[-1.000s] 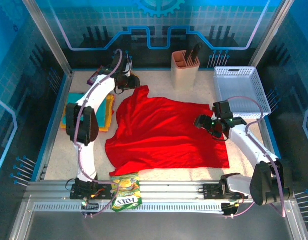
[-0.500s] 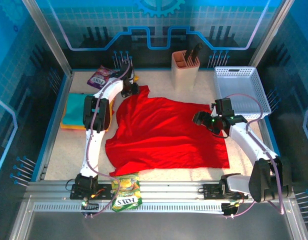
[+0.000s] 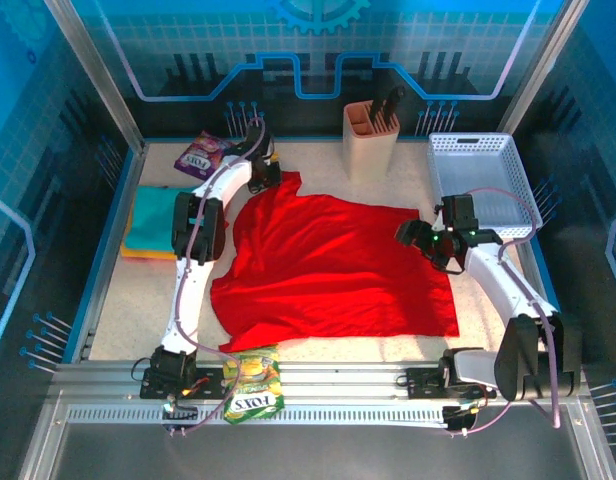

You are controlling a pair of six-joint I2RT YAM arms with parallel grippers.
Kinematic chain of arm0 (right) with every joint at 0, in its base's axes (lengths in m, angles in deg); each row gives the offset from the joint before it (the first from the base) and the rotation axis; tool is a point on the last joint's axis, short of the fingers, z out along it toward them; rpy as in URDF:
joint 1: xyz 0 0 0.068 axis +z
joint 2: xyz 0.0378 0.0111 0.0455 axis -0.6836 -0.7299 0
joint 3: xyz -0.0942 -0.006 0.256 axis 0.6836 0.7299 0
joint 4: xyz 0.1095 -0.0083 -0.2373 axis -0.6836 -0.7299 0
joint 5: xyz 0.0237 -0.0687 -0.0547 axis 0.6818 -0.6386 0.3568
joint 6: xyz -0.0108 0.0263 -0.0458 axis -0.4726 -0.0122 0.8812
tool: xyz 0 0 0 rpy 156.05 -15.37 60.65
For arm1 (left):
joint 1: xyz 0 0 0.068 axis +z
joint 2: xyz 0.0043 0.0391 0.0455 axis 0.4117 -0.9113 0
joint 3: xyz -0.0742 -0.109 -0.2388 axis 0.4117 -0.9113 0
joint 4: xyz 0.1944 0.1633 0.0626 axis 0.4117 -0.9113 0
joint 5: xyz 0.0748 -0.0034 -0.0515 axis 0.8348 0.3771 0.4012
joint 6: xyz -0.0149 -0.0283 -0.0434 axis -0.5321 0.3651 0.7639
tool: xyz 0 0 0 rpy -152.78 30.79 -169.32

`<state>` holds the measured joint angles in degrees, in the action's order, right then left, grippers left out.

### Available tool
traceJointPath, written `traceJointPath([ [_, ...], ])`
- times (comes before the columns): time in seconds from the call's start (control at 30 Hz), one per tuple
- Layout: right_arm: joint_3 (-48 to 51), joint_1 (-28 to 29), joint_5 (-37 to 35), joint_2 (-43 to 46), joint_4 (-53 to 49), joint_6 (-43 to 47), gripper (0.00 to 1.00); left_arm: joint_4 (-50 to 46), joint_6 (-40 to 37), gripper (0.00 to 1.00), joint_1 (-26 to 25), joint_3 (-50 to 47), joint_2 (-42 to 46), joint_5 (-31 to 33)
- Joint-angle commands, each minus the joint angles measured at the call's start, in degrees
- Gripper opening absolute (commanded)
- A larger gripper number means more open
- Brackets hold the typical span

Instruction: Fold and stack the t-shirts

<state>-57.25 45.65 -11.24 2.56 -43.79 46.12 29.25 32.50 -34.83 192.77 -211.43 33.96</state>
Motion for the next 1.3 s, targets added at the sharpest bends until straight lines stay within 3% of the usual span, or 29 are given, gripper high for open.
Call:
traceJointPath([
  [0.0,-4.46,-0.68,-3.74,-2.12,-2.06,1.62,0.82,-5.27,2.04,0.03,1.34,2.54,-0.24,2.25],
  [0.4,-5.35,-0.7,-4.68,-4.81,-0.8,0.88,0.81,-0.84,4.12,0.0,10.23,-8.03,14.97,3.2],
  [0.63,-8.43,-0.57,-5.98,-7.48,-0.49,2.76,0.81,-0.89,5.0,0.18,10.22,-7.98,14.22,-2.56],
  [0.77,-12.31,-0.55,-6.74,-11.16,-1.33,5.77,0.81,2.27,4.67,0.49,8.92,-11.99,16.56,-3.48],
  [0.83,-14.78,-0.23,-7.33,-13.47,-1.83,7.28,0.81,0.98,4.43,0.56,8.55,-11.45,16.73,-3.78],
  [0.97,-20.01,0.2,-8.35,-18.9,-2.54,9.82,0.81,-0.13,4.02,0.58,7.1,-13.59,19.52,-4.32],
  [1.27,-34.88,1.57,-13.82,-35.3,-4.89,12.61,0.71,5.49,4.89,0.59,1.4,-34.54,34.53,-3.54],
])
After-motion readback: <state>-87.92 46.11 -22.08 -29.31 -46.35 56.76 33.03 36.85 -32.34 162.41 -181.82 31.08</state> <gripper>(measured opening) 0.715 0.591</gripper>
